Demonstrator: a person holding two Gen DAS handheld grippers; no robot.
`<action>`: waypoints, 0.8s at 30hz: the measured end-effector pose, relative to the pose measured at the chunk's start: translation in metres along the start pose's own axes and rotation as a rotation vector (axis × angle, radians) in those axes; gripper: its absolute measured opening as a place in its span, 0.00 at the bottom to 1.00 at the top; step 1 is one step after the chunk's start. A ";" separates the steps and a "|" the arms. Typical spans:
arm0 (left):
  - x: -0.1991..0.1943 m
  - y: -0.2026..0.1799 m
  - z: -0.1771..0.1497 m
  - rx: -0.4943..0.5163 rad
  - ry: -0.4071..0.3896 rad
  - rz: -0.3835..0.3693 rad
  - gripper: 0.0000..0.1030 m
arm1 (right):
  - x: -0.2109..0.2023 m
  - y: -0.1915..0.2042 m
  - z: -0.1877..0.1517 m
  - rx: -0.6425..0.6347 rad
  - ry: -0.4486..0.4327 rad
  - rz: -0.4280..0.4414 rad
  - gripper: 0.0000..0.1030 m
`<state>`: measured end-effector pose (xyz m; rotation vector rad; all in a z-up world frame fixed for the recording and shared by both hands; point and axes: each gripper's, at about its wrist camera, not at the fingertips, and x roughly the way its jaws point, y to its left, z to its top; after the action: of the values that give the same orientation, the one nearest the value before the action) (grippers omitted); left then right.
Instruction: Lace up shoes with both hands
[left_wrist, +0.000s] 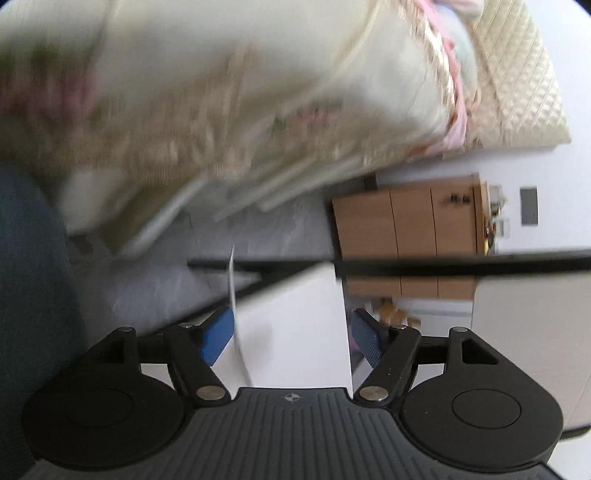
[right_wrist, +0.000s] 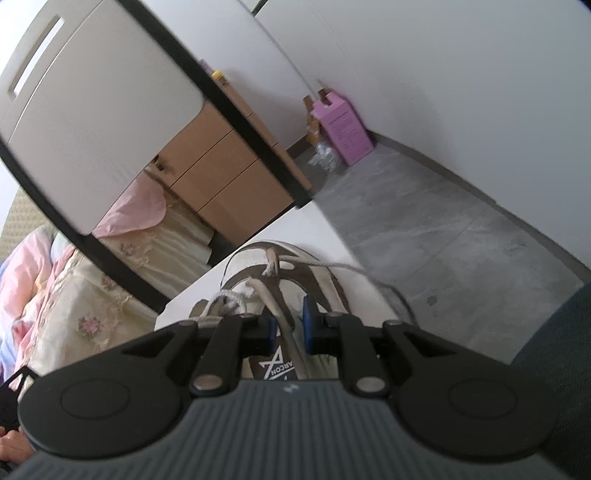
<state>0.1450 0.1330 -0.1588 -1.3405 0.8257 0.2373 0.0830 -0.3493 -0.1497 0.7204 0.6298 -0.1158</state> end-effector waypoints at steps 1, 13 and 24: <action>0.004 -0.001 -0.008 0.010 0.029 0.005 0.72 | 0.001 0.002 -0.001 -0.008 0.009 0.008 0.15; 0.073 -0.015 -0.093 0.023 0.228 -0.010 0.47 | 0.006 0.022 -0.014 -0.084 0.073 0.057 0.14; 0.062 -0.032 -0.086 0.091 0.139 -0.028 0.03 | 0.003 0.007 -0.011 0.030 0.041 0.059 0.14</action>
<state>0.1741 0.0275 -0.1750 -1.2930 0.9228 0.0841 0.0826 -0.3369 -0.1537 0.7708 0.6468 -0.0562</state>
